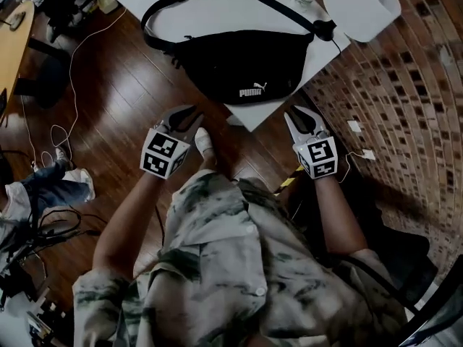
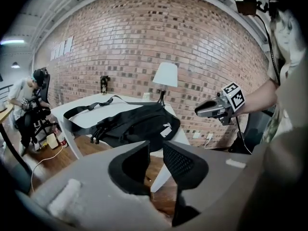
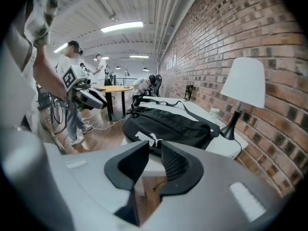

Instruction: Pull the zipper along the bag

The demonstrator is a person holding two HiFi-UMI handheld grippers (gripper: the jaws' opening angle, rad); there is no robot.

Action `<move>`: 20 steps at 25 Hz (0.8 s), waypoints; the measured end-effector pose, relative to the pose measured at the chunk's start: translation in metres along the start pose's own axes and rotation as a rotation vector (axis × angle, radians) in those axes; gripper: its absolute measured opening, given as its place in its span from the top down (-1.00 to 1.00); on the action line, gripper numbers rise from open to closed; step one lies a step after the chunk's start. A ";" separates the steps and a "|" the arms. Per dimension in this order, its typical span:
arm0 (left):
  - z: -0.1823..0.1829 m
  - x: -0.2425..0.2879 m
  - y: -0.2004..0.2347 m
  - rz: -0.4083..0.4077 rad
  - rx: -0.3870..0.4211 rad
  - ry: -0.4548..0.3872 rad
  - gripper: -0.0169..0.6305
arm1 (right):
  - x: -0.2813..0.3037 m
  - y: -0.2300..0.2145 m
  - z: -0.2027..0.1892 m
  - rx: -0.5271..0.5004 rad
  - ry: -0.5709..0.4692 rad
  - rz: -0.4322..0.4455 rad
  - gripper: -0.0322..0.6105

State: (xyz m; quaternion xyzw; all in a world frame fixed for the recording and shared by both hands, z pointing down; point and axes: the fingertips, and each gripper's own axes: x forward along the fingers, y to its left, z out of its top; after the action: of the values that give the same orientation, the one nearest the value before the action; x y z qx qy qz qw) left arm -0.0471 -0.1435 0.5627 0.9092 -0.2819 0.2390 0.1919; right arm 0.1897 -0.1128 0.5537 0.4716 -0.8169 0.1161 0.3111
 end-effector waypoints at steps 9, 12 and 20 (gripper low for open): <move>0.006 -0.107 -0.164 -0.026 -0.030 -0.142 0.68 | -0.159 0.087 -0.031 0.070 -0.184 0.011 0.65; 0.005 -0.138 -0.203 -0.048 -0.042 -0.157 0.68 | -0.205 0.114 -0.038 0.064 -0.211 0.031 0.65; -0.003 -0.209 -0.269 -0.139 0.015 -0.227 0.68 | -0.287 0.182 -0.030 0.053 -0.273 0.003 0.66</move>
State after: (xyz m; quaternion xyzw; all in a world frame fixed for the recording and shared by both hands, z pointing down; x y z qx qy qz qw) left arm -0.0378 0.1524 0.3944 0.9491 -0.2363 0.1228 0.1679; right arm 0.1526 0.1983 0.4187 0.4899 -0.8489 0.0731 0.1844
